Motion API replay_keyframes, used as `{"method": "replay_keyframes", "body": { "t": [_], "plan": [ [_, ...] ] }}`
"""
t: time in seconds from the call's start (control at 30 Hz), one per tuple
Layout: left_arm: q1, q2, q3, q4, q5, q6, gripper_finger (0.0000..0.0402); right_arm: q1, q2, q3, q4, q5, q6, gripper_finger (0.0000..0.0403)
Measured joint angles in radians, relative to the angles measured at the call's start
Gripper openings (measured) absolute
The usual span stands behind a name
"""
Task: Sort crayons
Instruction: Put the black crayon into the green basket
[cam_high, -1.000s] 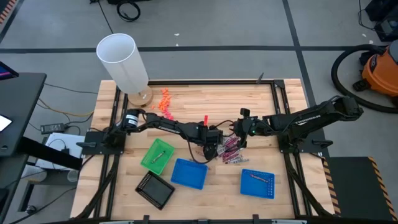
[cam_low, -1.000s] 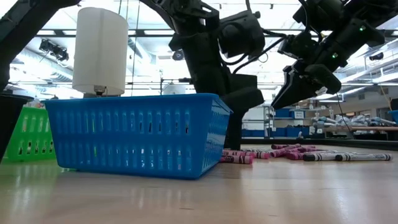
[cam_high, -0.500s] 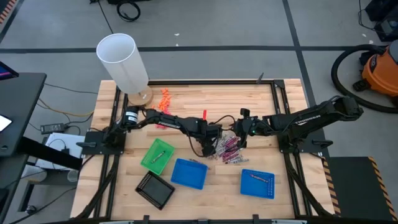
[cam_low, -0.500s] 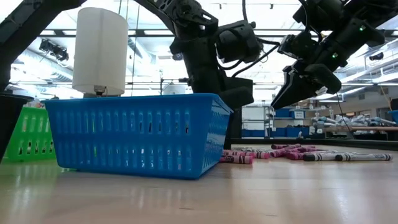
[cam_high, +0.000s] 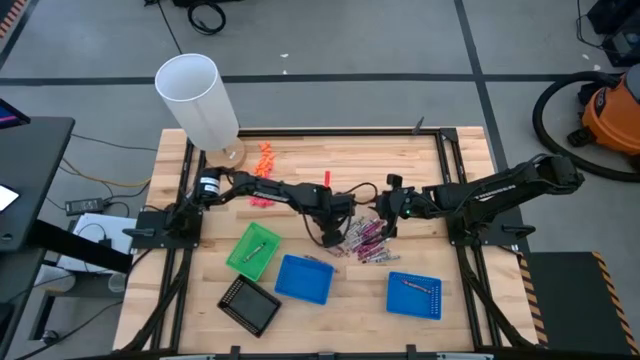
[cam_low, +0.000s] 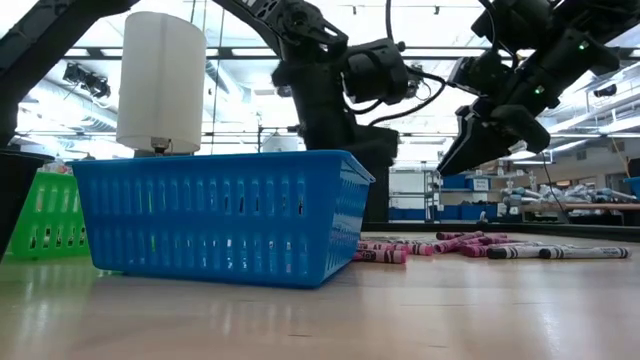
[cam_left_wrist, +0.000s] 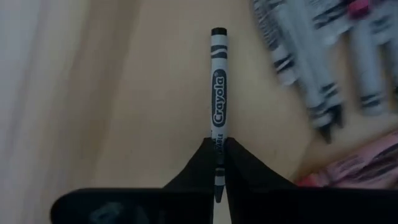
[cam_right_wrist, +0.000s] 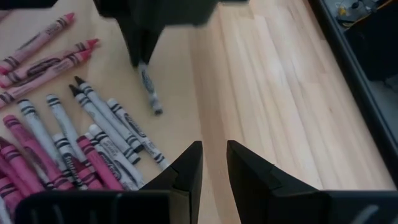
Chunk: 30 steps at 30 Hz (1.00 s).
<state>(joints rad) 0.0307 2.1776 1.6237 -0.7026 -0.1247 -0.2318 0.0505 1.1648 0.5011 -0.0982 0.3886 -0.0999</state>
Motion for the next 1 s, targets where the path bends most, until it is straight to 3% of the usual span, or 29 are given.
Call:
{"method": "replay_keyframes", "body": {
  "t": [0.3,0.63,0.8,1.0],
  "plan": [
    [-0.099,-0.172,0.001,-0.271,-0.115,-0.143,0.0012,0.0,0.0,0.0,0.0,0.018,0.003,0.0084],
    [-0.257,-0.38,0.003,-0.706,-0.145,-0.538,0.0017,0.0,0.0,0.0,0.012,-0.023,0.008,0.0084],
    [-0.343,-0.42,0.003,-0.792,-0.144,-0.696,0.0019,0.0,0.0,0.0,0.017,-0.032,0.006,0.0084],
    [-0.377,-0.421,0.003,-0.868,-0.144,-0.745,0.002,0.0,0.0,0.0,0.025,-0.043,-0.004,0.0084]
  ]
}}
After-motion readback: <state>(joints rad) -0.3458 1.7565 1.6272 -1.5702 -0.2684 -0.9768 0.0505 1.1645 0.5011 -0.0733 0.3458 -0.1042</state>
